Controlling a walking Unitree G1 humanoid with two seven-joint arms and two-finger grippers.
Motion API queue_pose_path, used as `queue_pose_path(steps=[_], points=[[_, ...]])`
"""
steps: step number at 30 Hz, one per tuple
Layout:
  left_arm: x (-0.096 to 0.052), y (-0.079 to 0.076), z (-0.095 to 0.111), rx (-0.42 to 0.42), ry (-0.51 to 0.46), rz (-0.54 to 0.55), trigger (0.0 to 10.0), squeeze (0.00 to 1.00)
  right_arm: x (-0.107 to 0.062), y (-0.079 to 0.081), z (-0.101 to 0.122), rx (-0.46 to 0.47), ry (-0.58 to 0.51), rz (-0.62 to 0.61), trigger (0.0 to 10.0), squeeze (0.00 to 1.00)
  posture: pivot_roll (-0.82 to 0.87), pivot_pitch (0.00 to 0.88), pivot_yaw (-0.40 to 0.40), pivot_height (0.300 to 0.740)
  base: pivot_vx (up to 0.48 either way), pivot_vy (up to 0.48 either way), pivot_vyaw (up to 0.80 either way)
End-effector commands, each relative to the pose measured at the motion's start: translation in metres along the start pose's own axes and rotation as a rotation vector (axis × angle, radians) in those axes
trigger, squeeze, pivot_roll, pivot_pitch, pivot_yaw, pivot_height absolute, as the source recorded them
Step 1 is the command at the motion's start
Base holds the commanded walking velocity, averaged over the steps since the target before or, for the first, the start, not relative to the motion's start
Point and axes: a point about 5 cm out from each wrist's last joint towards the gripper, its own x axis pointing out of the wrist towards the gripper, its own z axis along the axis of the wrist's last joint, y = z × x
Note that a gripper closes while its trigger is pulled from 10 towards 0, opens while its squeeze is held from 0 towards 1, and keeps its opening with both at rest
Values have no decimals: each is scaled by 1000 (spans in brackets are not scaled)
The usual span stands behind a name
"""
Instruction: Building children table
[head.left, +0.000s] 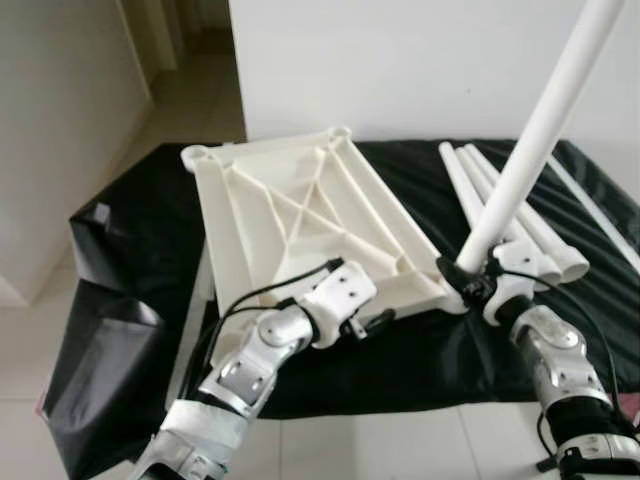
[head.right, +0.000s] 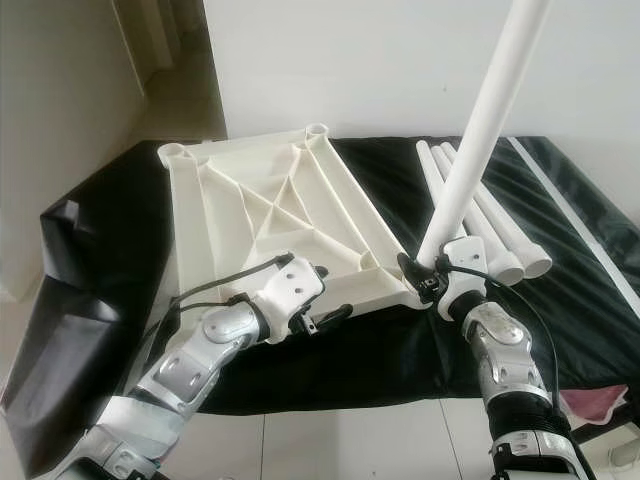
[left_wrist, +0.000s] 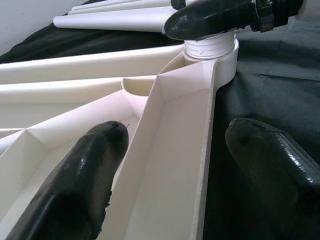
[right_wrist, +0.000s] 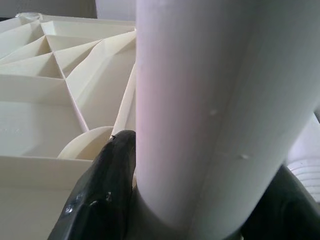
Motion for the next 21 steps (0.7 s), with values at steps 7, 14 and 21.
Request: queue_pose_path(steps=[7,14,21], points=[[-2,-3,-3,-1,12,-40,10000,0,-10,3,-17,54,46,-156,10000,0,3,0,-10,740,0,0,0],[-3,2,-4,-2,20,-33,10000,0,-12,21,-18,151,46,-348,10000,0,4,0,-8,740,0,0,0],[-5,5,-4,6,23,-32,10000,0,-14,37,-14,161,34,-436,10000,0,10,0,-3,740,0,0,0]])
